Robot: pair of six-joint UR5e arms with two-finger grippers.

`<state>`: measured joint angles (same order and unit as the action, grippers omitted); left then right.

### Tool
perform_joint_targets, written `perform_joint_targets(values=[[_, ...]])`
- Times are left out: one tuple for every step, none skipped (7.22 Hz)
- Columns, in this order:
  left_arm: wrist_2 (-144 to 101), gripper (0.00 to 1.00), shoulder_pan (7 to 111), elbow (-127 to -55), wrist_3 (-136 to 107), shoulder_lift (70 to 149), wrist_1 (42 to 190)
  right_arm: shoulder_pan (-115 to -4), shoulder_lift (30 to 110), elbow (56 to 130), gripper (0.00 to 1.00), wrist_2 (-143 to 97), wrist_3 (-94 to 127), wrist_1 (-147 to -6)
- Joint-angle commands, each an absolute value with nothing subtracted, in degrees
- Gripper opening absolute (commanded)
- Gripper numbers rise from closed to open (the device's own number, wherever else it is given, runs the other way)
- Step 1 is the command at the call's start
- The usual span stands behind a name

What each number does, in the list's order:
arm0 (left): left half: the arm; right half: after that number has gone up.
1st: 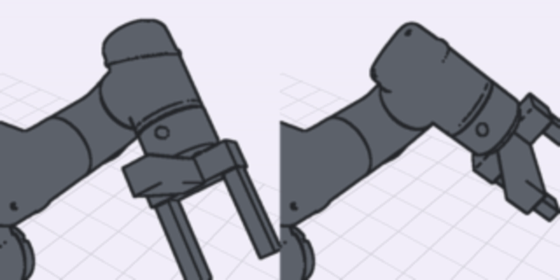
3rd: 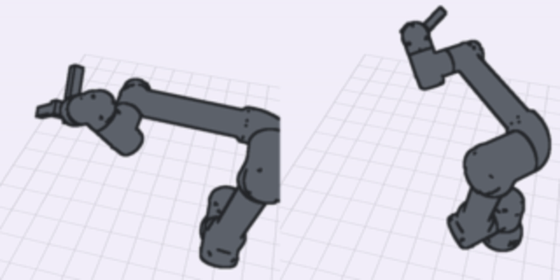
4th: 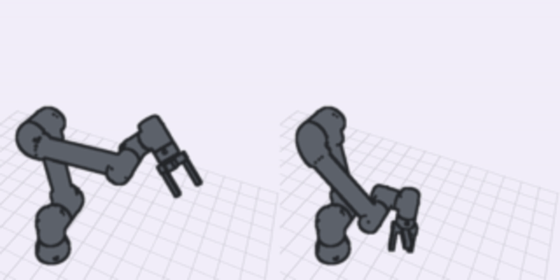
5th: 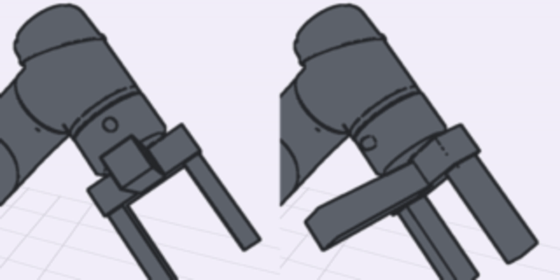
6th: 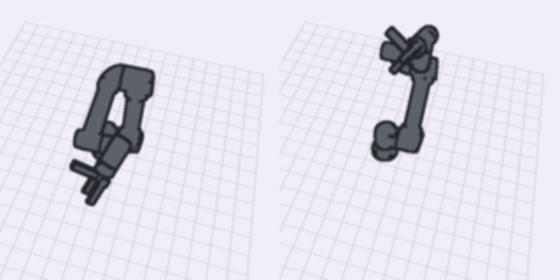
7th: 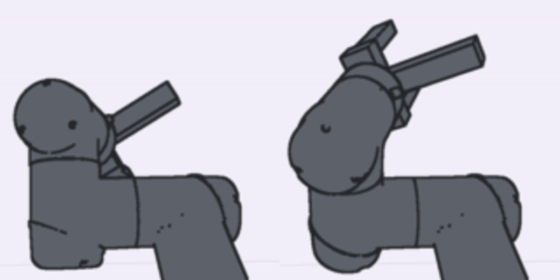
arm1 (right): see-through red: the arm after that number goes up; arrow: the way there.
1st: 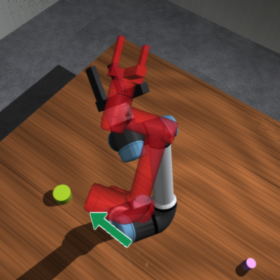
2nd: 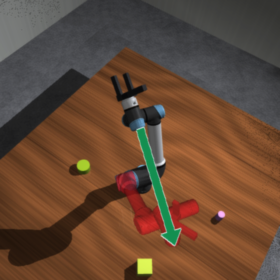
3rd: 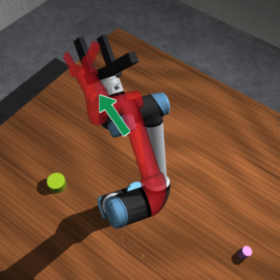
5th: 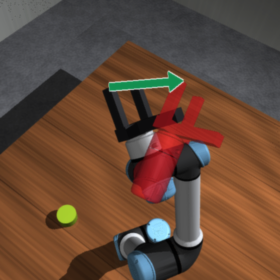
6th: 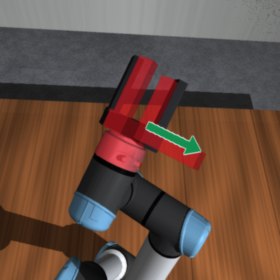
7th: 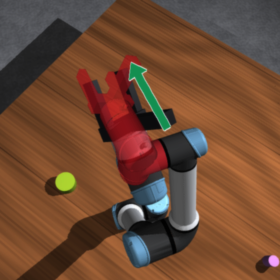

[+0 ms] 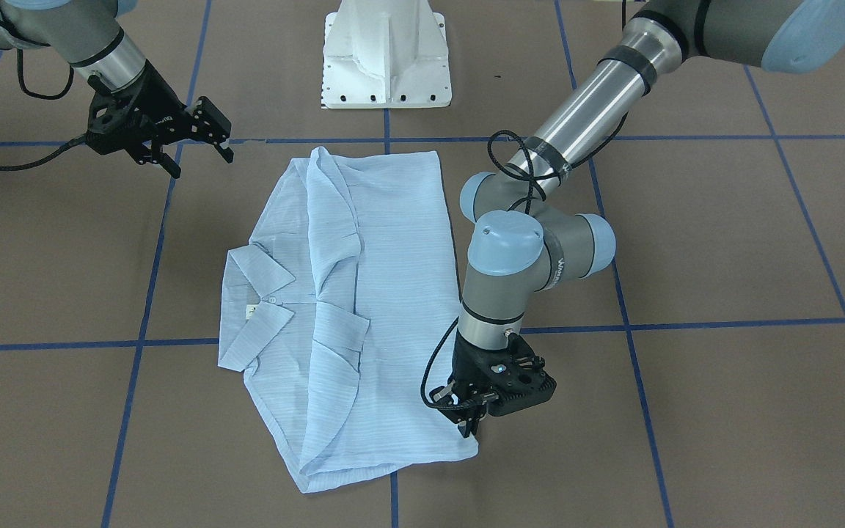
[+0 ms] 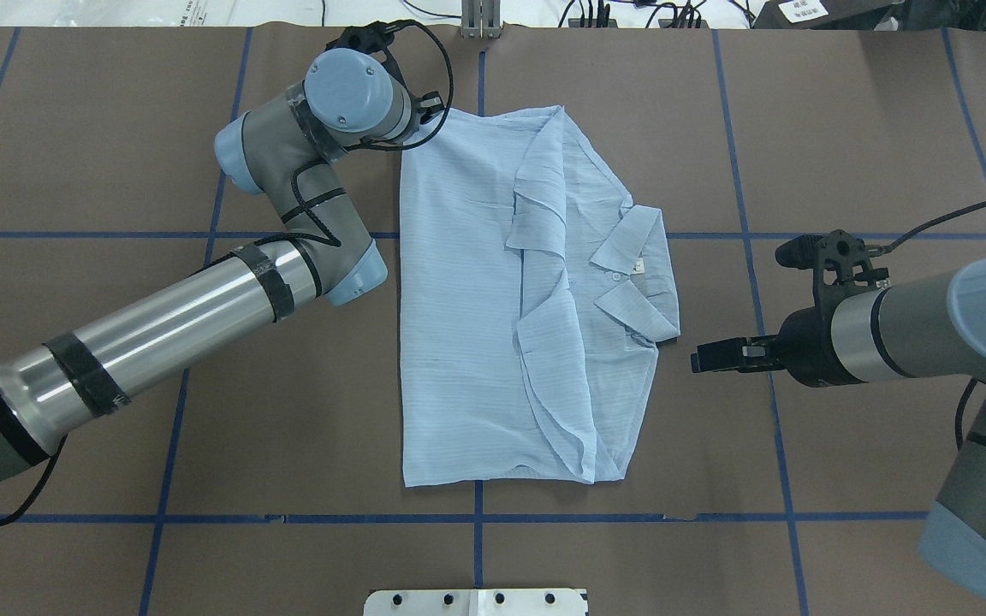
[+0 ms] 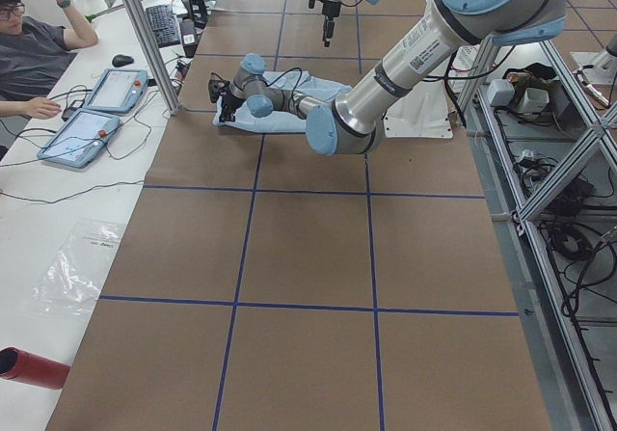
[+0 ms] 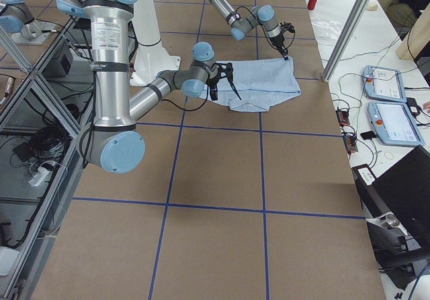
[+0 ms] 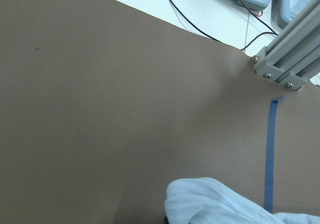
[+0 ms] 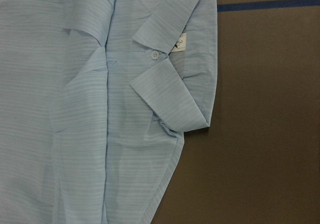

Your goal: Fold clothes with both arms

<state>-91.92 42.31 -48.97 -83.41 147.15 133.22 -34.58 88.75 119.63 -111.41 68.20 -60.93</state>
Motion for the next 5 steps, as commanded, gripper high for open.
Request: perform_joint_targets(values=[[-93.8, 1.0, 44.5, -50.7, -82.7, 146.9, 133.3, -34.5, 85.6, 116.9, 1.0, -110.1, 68.2, -61.6], [-100.0, 1.0, 45.7, -55.8, -82.1, 142.9, 132.0, -34.2, 83.9, 115.1, 1.0, -109.5, 68.2, -62.7], [-104.8, 1.0, 46.5, -64.5, -80.2, 137.0, 129.2, -32.6, 80.7, 115.0, 1.0, -107.2, 68.1, -68.5], [-106.2, 1.0, 46.6, -74.2, -78.9, 130.8, 125.4, -29.7, 75.7, 114.8, 1.0, -103.6, 68.1, -75.9], [-106.3, 1.0, 46.6, -82.8, -78.1, 126.7, 120.6, -26.6, 70.0, 113.7, 1.0, -100.5, 68.1, -82.8]])
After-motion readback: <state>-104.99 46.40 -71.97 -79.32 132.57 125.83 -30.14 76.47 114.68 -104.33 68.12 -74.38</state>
